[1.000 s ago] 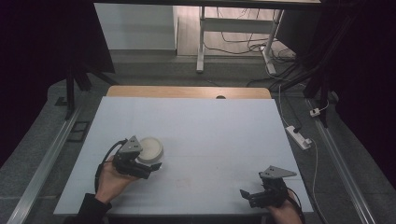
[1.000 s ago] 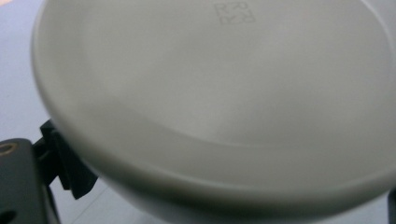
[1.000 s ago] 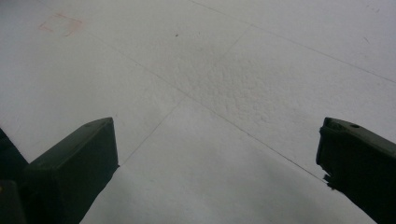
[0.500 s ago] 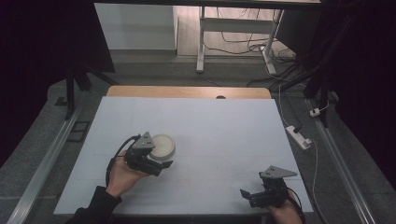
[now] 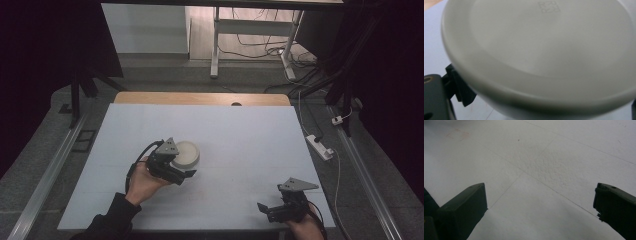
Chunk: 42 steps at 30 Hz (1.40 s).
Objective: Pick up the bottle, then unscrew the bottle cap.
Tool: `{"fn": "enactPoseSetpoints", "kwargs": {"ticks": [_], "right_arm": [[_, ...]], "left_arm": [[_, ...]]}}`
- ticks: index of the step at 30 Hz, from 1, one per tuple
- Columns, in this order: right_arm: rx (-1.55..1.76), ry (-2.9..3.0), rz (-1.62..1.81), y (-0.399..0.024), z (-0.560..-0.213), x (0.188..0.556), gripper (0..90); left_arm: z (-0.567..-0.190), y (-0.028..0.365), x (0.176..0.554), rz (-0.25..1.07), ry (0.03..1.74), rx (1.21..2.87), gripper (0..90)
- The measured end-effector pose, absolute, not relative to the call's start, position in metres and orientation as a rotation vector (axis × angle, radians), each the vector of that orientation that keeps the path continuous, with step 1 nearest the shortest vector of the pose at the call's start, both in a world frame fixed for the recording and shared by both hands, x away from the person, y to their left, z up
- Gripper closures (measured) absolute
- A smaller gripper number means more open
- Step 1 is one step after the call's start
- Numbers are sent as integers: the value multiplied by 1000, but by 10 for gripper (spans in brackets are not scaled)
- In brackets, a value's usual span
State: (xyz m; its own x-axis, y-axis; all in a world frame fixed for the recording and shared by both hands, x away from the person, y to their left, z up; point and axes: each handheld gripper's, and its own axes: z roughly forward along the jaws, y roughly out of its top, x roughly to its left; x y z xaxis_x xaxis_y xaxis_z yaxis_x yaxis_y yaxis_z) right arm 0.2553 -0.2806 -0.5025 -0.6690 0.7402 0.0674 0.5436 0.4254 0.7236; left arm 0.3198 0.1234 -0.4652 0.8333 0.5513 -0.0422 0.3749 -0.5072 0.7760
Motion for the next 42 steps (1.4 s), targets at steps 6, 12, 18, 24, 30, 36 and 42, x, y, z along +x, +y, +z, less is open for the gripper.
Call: {"fn": "enactPoseSetpoints", "kwargs": {"ticks": [6, 12, 18, 24, 30, 36, 42], "right_arm": [[1116, 2420, 1084, -281, -502, 255, 0], [1110, 2419, 1087, -281, -502, 255, 0], [1107, 2419, 1086, -281, -502, 255, 0], [1105, 2422, 1084, -280, -503, 255, 0], [1105, 2425, 1082, -280, -503, 255, 0], [1107, 2424, 1089, -280, -502, 255, 0], [1125, 2416, 1099, -281, -502, 256, 0]], "left_arm": [[-464, 114, 325, 250, 659, 2163, 75], [-463, 104, 326, 237, 637, 2166, 75], [-463, 95, 326, 226, 617, 2165, 75], [-463, 89, 324, 217, 599, 2165, 75], [-463, 81, 322, 205, 575, 2174, 75], [-462, 80, 321, 208, 574, 2169, 75], [-461, 82, 322, 201, 570, 2166, 75]]}}
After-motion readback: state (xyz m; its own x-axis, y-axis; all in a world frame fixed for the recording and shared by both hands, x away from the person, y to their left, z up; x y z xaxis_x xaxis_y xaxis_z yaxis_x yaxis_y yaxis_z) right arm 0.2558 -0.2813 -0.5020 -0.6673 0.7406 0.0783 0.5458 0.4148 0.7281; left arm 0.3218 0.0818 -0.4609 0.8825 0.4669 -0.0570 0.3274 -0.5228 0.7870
